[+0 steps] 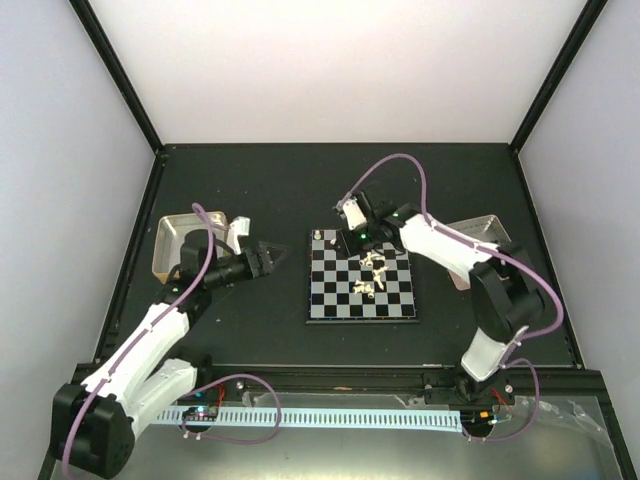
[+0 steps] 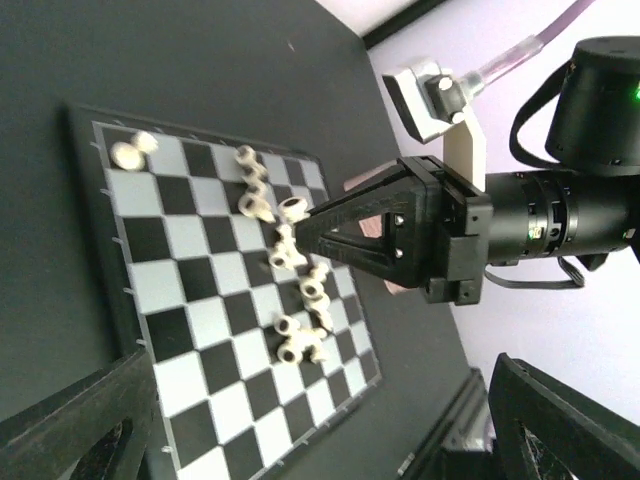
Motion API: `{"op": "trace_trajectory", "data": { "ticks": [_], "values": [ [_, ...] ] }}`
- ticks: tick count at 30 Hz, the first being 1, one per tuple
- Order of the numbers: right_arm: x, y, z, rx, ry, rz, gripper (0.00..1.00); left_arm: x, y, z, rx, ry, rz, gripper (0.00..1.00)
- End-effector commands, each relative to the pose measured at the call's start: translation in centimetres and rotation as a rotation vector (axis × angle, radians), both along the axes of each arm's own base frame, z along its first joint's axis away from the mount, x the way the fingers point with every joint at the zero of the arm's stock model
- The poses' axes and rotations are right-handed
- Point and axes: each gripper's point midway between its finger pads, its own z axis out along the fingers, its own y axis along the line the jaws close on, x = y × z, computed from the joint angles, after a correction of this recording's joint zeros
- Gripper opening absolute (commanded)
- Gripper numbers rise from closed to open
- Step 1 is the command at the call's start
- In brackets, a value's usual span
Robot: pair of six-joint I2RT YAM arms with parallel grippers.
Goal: Set up the chess pieces on the board
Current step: Place the chess piece on the chessboard.
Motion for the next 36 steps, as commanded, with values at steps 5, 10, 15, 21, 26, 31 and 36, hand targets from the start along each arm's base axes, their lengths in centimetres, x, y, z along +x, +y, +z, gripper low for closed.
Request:
{"op": "trace_trajectory", "data": {
  "ticks": [5, 10, 15, 21, 26, 31, 36],
  "values": [
    [-7.8, 4.3, 6.0, 0.408, 0.069, 0.256, 0.01, -1.2, -4.3, 0.6, -0.103, 0.046, -0.116, 0.87],
    [-9.8, 5.3, 7.8, 0.495, 0.060, 0.338, 0.01, -1.5, -6.2, 0.7, -0.156, 0.094, -0.163, 0.74],
    [-10.8, 6.3, 9.0, 0.545, 0.067, 0.376, 0.01, -1.8, -7.4, 0.9, -0.181, 0.122, -0.201, 0.60],
    [-10.4, 6.8, 9.6, 0.586, 0.069, 0.353, 0.01, -2.3, -7.7, 0.3, -0.162, 0.146, -0.232, 0.42],
    [-10.5, 6.9, 9.6, 0.599, 0.071, 0.352, 0.01, -2.2, -7.6, 0.2, -0.168, 0.149, -0.217, 0.27],
    [-10.3, 6.8, 9.5, 0.597, 0.070, 0.334, 0.01, -1.9, -7.7, 1.1, -0.195, 0.128, -0.214, 0.13],
    [-9.5, 6.3, 11.9, 0.690, 0.031, 0.208, 0.25, -1.6, -7.3, 2.3, -0.236, 0.123, -0.165, 0.09]
  ]
}}
